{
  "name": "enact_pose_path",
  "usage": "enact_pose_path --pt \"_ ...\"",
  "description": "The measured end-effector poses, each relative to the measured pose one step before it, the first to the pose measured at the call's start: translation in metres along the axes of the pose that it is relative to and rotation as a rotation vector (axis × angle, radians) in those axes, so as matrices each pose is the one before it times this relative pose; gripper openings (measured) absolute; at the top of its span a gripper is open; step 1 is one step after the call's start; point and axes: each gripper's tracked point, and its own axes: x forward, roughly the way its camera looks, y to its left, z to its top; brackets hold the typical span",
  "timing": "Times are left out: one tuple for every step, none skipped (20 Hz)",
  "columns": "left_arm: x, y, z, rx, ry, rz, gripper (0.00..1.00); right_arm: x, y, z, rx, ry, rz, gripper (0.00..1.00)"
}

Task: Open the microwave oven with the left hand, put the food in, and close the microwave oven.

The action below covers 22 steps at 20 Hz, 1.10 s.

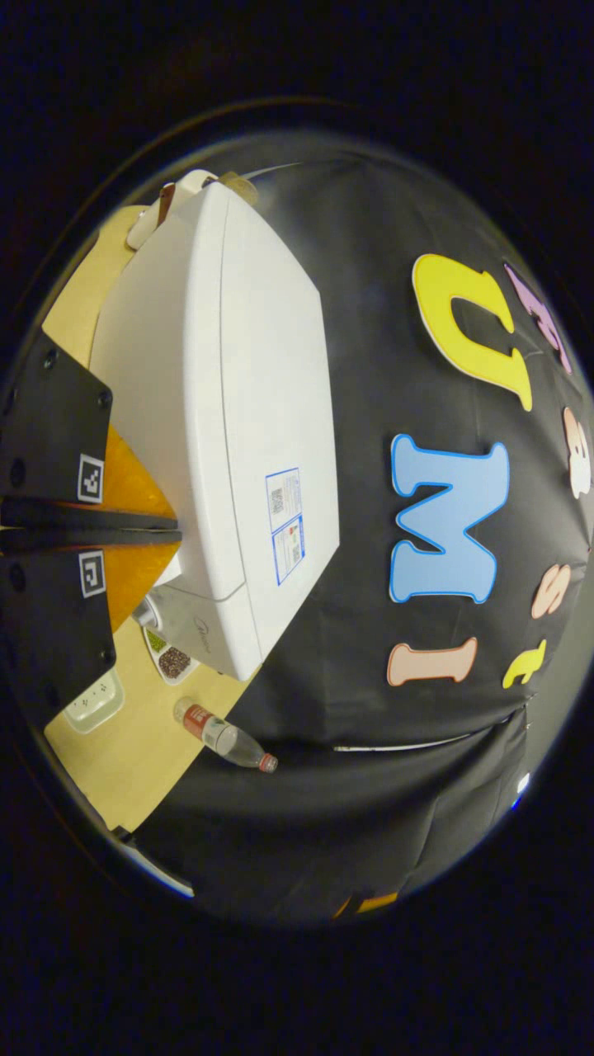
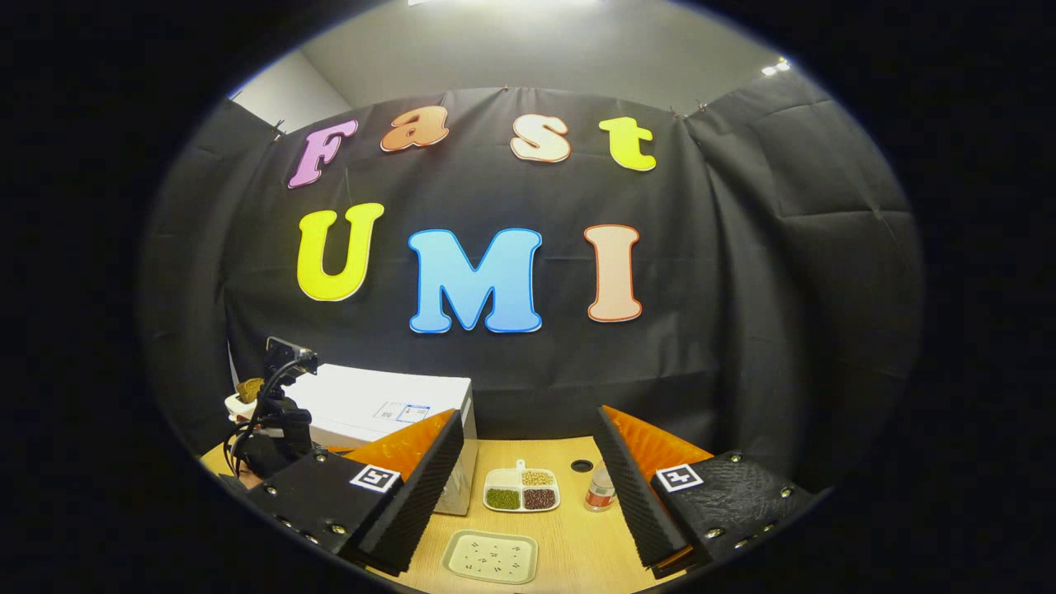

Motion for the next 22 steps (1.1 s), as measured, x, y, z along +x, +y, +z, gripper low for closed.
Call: enact_pose_path --pt "-0.00723 -0.00153 0.00955 -0.00162 -0.01902 -0.00244 0.07 -0.00081 0.0004 0.00089 0.00061 -0.00155 -0.00239 0.97" --pt "-0.00987 -0.00152 0.01172 0.00332 -0.02506 -0.00248 0.07 -0.00048 0.00026 0.0024 -0.00122 -0.00576 -0.00164 0.97" --pt "-0.0138 -0.00102 0.01413 0.00986 -0.03001 0.00124 0.07 -0.00181 -0.00022 0.00183 -0.00247 -0.00618 -0.00037 0.97" --pt "-0.01717 0.00127 0.01862 0.00757 -0.04832 0.00657 0.07 -0.00246 0.00077 0.0042 -0.0026 -0.00601 0.00229 0.97" --pt "-0.0176 -0.00016 0.02454 -0.00342 -0.05861 -0.00689 0.07 -0.00441 0.00298 0.00332 -0.00137 -0.00711 0.00313 0.97" --pt "-0.02026 -0.00271 0.02162 -0.00813 -0.04267 -0.01042 0.11 -0.00189 0.00544 0.00261 0.00163 -0.00664 0.00542 0.97" --pt "-0.01535 0.00167 0.01727 -0.00616 -0.03082 0.00398 0.24 -0.00074 0.0055 0.00244 0.00151 -0.00084 0.00875 0.97" --pt "-0.01396 0.00685 0.01368 -0.00217 -0.02174 0.02051 0.46 -0.00013 0.00418 0.00109 0.00242 0.00179 0.00882 0.97" --pt "-0.01467 0.00694 0.01072 -0.01193 -0.00928 0.02174 0.5 -0.00021 0.00511 0.00304 0.00487 -0.00137 0.01031 0.97" --pt "-0.01899 0.00388 0.01437 -0.01293 -0.01992 0.00976 0.66 -0.00072 0.00464 0.00432 0.00533 -0.00444 0.00738 0.97" --pt "-0.01963 0.00405 0.01819 0.00099 -0.0321 0.02206 0.82 -0.00106 0.00395 0.00636 0.00568 -0.00886 0.00625 0.97" --pt "-0.00795 0.00844 0.01898 0.01002 -0.03615 0.02276 0.98 -0.00017 0.00499 0.00608 0.00339 -0.00812 0.00919 0.97" --pt "-0.01249 0.00759 0.02057 0.01143 -0.02842 0.02031 0.99 -0.00005 0.00615 0.00733 0.00066 -0.00661 0.01457 0.97" --pt "-0.01108 0.00879 0.01725 0.00532 -0.02591 0.02462 0.96 -0.00189 0.00708 0.00535 -0.00246 -0.00271 0.02034 0.97" --pt "-0.00944 0.00937 0.01806 -0.00207 -0.02097 0.02175 0.94 -0.00089 0.00521 0.00639 -0.00476 -0.003 0.01203 0.97" --pt "-0.00822 0.00676 0.01504 -0.0058 -0.01657 0.01389 0.96 -0.00277 0.00391 0.00675 -0.00018 -0.00474 0.00913 0.97" --pt "-0.00735 0.00714 0.01534 -0.00351 -0.01148 0.01102 0.94 -0.00131 0.00614 0.00833 0.00718 -0.00661 0.00838 0.97" --pt "-0.00654 0.00585 0.00995 -0.00352 -0.00561 0.00907 0.94 -0.00198 0.00449 0.00718 0.00866 -0.00667 -0.00025 0.97" --pt "-0.01635 0.00124 0.01333 -0.00288 -0.0165 -0.00589 0.94 -0.00295 0.00376 0.00531 0.00881 0.0011 -0.00246 0.97" --pt "-0.0069 0.00542 0.00855 0.00233 -0.01966 0.00411 0.96 -0.00484 0.00661 0.00463 0.00807 -0.0076 0.00823 0.97" --pt "-0.00712 0.00669 0.00719 0.00555 -0.01377 0.00824 0.99 -0.00403 0.0058 0.00504 -0.00142 -0.00943 0.00087 0.97" --pt "-0.00785 0.00633 0.00244 0.00708 -0.00741 0.00412 0.94 -0.00465 0.00327 0.00332 -0.00781 -0.00671 -0.00406 0.97"
